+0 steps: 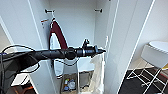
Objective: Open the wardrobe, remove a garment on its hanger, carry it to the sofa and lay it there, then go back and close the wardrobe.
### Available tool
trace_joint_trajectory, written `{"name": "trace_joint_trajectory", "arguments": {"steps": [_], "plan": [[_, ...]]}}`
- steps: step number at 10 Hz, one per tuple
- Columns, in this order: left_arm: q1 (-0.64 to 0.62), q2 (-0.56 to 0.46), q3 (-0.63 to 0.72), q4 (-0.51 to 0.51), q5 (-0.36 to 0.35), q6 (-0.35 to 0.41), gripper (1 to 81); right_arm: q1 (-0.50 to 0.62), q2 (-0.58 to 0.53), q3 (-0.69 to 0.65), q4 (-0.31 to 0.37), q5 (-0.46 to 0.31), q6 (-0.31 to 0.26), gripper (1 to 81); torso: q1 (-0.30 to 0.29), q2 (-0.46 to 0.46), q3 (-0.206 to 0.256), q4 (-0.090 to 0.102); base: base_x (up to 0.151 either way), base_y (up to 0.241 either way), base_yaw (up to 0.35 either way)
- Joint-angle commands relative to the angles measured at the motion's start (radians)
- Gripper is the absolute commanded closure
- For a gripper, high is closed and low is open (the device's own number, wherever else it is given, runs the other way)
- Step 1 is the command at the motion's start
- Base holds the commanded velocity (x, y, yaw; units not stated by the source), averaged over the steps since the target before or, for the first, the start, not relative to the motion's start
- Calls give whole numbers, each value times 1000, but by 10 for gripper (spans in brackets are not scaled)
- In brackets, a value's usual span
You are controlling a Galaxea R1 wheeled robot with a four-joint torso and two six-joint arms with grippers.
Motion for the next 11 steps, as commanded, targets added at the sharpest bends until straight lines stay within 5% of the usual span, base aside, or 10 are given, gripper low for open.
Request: {"name": "trace_joint_trajectory", "arguments": {"steps": [1,11], "plan": [[-152,-47,77,26,-64,7,811,38,3,5,3,-33,0,10,0,0,0,0,0,0,0],[-48,-171,149,66,-109,7,811,41,2,5,3,-24,0,10,0,0,0,0,0,0,0]]}}
